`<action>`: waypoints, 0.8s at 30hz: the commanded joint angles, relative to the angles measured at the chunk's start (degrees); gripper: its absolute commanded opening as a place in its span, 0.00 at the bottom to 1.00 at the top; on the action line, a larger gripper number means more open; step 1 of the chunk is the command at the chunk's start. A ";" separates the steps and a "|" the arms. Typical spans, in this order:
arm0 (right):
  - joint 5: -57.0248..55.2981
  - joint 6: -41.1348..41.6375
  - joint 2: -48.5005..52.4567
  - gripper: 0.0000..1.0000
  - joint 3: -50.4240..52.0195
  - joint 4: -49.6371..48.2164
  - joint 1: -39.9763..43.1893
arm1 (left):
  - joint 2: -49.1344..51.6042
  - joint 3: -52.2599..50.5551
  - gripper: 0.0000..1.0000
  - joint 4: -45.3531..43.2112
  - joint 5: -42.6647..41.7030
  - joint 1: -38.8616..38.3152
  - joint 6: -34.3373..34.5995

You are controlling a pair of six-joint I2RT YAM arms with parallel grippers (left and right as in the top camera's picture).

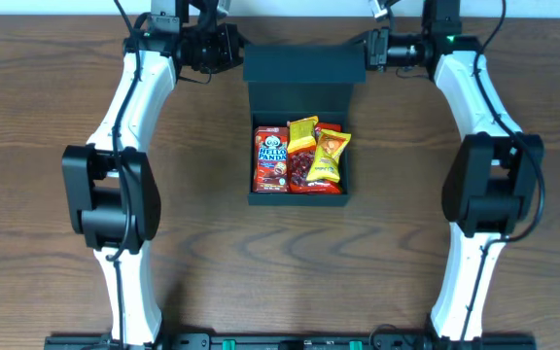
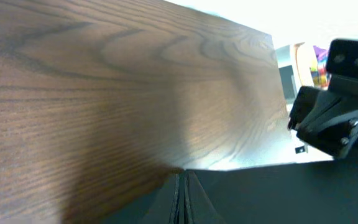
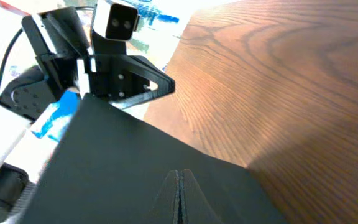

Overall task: Pack container
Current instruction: 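Swing the lid forward with both grippers to close the box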

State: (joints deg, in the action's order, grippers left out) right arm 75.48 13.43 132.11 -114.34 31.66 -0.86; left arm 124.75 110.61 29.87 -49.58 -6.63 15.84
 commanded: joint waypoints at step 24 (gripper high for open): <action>-57.40 -14.91 -20.26 0.02 -1.20 33.86 -3.74 | -11.78 0.90 0.06 17.88 14.97 -5.57 -17.14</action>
State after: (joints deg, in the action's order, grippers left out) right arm 32.84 2.24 116.90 -114.69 63.59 -4.25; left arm 115.31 110.61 46.89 -37.36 -10.72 0.82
